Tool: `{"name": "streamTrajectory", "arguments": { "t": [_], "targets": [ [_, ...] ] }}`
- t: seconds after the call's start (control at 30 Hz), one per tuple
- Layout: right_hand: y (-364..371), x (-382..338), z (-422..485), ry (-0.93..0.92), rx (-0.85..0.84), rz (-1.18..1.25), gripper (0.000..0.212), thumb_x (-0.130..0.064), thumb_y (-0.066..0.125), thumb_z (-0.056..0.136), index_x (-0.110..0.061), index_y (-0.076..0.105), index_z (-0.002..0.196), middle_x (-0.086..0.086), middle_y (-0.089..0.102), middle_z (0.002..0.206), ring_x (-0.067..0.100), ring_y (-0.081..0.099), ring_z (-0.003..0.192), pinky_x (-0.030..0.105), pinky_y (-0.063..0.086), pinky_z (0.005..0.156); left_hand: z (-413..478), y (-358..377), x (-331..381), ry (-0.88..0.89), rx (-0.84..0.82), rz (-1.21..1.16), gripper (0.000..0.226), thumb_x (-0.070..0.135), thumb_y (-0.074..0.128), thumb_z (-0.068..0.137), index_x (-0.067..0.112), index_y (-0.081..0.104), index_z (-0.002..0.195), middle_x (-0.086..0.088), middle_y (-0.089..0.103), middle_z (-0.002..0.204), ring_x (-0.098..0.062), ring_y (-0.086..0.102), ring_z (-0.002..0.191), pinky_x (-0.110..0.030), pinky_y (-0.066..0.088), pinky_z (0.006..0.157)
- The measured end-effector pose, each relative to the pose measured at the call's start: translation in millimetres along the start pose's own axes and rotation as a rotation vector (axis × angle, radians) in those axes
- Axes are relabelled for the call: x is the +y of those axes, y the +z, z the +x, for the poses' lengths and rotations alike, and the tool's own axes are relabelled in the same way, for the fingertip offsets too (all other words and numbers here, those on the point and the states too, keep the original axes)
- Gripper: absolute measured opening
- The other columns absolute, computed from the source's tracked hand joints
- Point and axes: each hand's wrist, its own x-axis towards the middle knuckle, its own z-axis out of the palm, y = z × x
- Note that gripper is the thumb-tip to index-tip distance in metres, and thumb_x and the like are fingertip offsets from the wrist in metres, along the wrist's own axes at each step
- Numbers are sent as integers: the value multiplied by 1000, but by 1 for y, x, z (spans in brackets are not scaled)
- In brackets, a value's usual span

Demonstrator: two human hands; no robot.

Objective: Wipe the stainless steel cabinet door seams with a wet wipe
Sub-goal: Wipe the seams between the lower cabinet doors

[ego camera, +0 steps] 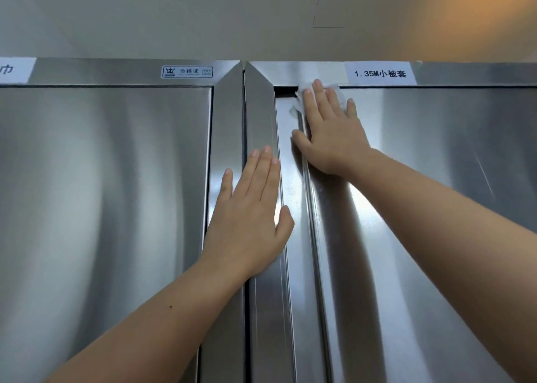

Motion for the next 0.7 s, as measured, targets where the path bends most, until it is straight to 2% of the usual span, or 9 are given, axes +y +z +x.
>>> {"name": "streamTrajectory", "arguments": {
  "t": [0.2, 0.4, 0.53, 0.63, 0.7],
  "targets": [
    [11, 0, -35, -64, 64, -6, 73, -46, 31, 96, -8, -2, 149, 13, -10, 156, 26, -7, 144, 39, -5, 113, 0, 0, 0, -2, 2, 6, 73, 41, 3, 80, 12, 0, 147, -2, -4, 156, -14, -7, 143, -36, -5, 111],
    [6, -10, -19, -79, 74, -109, 80, -48, 33, 93, 9, 9, 143, 31, 3, 151, 39, -1, 142, 42, -8, 113, 0, -1, 0, -2, 8, -13, 72, 40, 8, 81, 11, 8, 147, -3, 3, 156, -16, 1, 143, -39, 2, 113],
    [9, -6, -18, -107, 96, -9, 75, -40, 40, 92, 11, 16, 141, 28, -3, 152, 37, -8, 142, 41, -8, 113, 0, 2, -1, -11, 3, -11, 75, 42, 1, 79, 15, -3, 148, 2, -8, 156, -7, -15, 139, -35, -6, 112],
    [9, -3, -18, -130, 84, 112, 77, -41, 44, 91, 7, 14, 143, 24, -8, 153, 33, -9, 143, 39, -4, 113, 0, 3, -1, -12, 7, -7, 74, 43, 2, 79, 15, -1, 148, 1, -6, 156, -10, -10, 141, -36, -4, 113],
    [11, -1, -21, -132, 72, 132, 82, -46, 41, 91, 2, 6, 146, 20, -12, 154, 30, -11, 143, 37, -5, 113, 0, 2, -1, -10, 10, -7, 74, 42, 4, 80, 14, 2, 148, 0, -2, 156, -12, -6, 142, -37, -2, 113]
  ]
}}
